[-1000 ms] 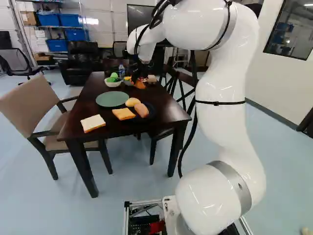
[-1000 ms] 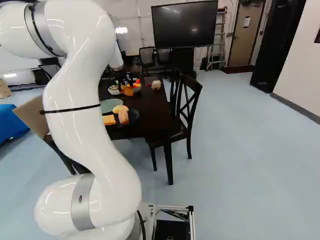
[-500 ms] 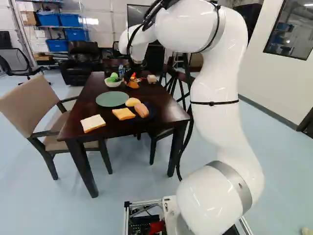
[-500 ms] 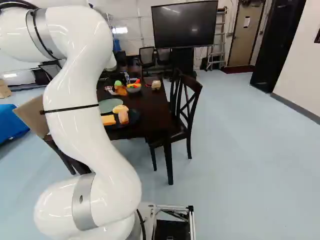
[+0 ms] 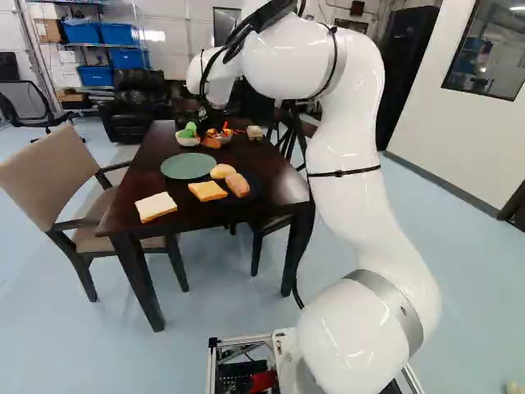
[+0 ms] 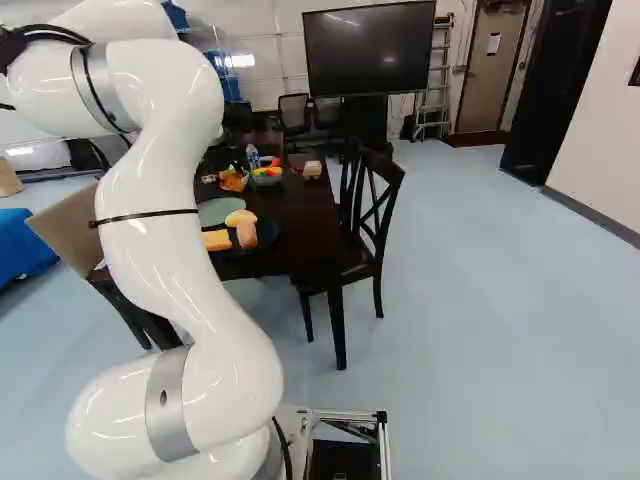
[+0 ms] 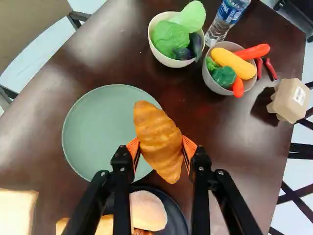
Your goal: Move the croissant to the empty plate
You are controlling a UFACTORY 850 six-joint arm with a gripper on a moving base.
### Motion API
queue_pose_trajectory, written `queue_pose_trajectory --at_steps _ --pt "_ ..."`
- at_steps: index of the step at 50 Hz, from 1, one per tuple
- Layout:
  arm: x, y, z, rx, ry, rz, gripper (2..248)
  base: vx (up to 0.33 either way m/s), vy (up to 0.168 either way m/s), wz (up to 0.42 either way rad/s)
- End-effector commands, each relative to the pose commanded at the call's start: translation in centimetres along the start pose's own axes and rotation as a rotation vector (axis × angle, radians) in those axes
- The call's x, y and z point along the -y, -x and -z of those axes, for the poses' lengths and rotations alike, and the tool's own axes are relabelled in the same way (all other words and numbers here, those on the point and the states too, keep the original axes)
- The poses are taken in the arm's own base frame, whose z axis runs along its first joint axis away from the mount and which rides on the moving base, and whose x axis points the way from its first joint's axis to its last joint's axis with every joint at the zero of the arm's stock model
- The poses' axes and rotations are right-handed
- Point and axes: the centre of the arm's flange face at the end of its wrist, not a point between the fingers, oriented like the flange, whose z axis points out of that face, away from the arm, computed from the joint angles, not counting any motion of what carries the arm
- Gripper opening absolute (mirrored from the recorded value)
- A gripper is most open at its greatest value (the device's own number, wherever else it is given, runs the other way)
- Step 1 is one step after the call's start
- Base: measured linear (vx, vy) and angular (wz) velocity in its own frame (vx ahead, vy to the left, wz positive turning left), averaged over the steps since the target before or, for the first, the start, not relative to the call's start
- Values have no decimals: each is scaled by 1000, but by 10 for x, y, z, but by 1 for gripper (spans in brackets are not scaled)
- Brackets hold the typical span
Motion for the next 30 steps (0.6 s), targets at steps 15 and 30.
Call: queue_pose_trajectory --at_steps 15,30 --pt "20 -10 -25 -29 -8 25 127 0 0 0" --pt "29 -7 -47 -9 -21 33 127 0 0 0"
